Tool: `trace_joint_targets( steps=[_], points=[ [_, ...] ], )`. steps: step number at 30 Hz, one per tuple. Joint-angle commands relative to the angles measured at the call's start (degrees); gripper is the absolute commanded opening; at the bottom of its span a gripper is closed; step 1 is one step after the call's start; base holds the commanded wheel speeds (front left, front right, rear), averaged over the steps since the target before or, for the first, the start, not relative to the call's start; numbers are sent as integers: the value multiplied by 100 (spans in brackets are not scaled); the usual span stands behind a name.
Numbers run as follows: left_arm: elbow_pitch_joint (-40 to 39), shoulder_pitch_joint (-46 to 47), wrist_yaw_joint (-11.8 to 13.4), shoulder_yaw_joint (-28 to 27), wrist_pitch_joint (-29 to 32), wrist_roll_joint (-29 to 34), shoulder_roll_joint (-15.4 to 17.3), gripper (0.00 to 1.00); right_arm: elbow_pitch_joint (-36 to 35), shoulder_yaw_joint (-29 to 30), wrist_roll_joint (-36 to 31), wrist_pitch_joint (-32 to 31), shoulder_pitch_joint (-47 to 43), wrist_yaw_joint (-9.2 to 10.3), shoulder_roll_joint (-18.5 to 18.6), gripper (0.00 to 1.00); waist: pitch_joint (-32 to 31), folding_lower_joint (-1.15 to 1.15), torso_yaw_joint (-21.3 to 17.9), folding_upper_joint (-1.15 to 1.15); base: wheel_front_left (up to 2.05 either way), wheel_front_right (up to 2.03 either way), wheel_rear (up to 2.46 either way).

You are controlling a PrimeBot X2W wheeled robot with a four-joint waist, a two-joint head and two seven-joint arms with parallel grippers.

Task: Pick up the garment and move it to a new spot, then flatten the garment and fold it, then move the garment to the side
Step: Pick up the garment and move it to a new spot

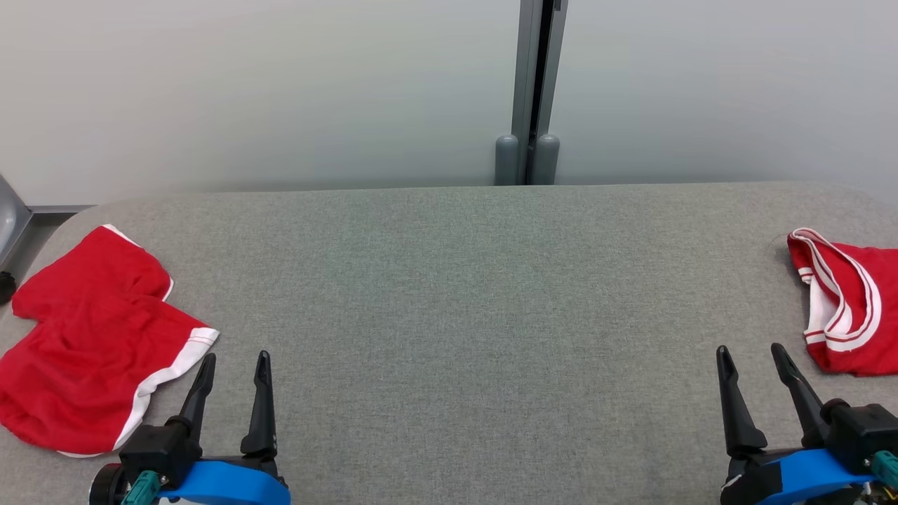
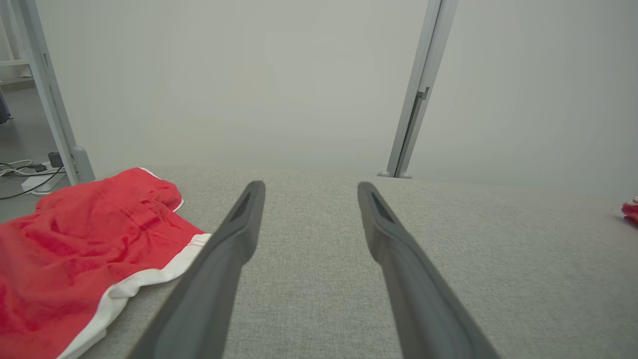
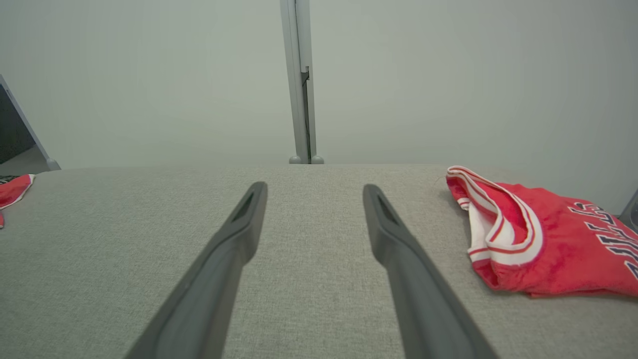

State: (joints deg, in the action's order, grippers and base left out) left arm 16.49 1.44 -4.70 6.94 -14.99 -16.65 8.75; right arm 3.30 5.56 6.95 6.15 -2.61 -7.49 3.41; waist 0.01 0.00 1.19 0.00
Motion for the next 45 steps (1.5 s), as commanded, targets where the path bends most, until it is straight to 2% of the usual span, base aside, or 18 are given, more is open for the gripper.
trace_joint_targets(
  steps=[1, 13, 18, 27, 40, 45],
  points=[
    [10, -22, -30, -25, -25, 31, -13, 100, -1, -14, 6, 12, -100, 0, -28, 100, -5, 0, -1, 0, 0, 0, 0],
    [105, 73, -146, -87, -25, 111, -106, 100, 7, -26, -54, -30, -115, 0, -51, 100, -36, 0, 6, 0, 0, 0, 0],
    [108, 122, -174, -95, -26, 166, -140, 100, -27, 30, -80, -41, -167, 0, -51, 100, -45, 0, 203, 0, 0, 0, 0],
    [143, 65, -204, -165, -26, 255, -150, 100, -9, -41, -57, -41, -171, 0, -51, 100, -58, 0, 886, 0, 0, 0, 0],
    [132, 34, -196, -238, -25, 303, -151, 100, 104, -218, -18, -14, -32, 0, 24, 100, -98, 0, 2210, 0, 0, 0, 0],
    [117, 7, -209, -276, -25, 309, -143, 100, 125, -277, -6, -15, -36, 0, 8, 100, -120, 0, 2534, 0, 0, 0, 0]
  ],
)
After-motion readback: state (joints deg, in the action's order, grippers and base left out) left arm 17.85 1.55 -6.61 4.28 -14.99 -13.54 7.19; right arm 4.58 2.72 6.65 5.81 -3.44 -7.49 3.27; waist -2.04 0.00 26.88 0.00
